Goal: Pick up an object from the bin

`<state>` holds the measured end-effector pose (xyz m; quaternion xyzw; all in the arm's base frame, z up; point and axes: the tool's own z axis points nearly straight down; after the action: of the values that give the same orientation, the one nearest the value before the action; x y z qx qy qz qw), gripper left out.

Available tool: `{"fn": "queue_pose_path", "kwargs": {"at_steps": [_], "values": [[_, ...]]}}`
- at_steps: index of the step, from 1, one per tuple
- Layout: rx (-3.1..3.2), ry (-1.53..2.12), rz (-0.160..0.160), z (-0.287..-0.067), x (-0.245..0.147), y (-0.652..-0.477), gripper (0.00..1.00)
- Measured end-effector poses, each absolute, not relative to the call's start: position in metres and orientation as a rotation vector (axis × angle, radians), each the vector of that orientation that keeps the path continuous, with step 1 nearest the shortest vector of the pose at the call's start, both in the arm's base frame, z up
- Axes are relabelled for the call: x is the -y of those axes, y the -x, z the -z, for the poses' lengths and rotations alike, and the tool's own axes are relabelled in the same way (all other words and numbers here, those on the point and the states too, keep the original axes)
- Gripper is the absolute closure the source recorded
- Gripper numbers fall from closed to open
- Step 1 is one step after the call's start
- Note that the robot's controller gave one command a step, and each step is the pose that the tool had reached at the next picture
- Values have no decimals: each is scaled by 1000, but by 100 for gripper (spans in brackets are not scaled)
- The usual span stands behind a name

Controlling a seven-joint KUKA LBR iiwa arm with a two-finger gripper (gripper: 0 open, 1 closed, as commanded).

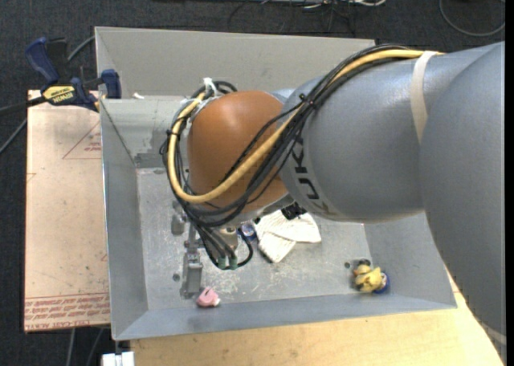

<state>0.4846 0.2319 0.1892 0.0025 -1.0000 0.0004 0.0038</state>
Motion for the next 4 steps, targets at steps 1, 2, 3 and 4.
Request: {"fn": "queue_pose_path", "kwargs": {"at_steps": [1, 2, 3, 4], "values": [[3141, 1, 1, -194, -230, -487, 0], [3129, -209, 0, -156, -185, -526, 0], [3089, -580, 4, -96, -184, -504, 0], [3068, -668, 3, -84, -109, -497, 0]]}}
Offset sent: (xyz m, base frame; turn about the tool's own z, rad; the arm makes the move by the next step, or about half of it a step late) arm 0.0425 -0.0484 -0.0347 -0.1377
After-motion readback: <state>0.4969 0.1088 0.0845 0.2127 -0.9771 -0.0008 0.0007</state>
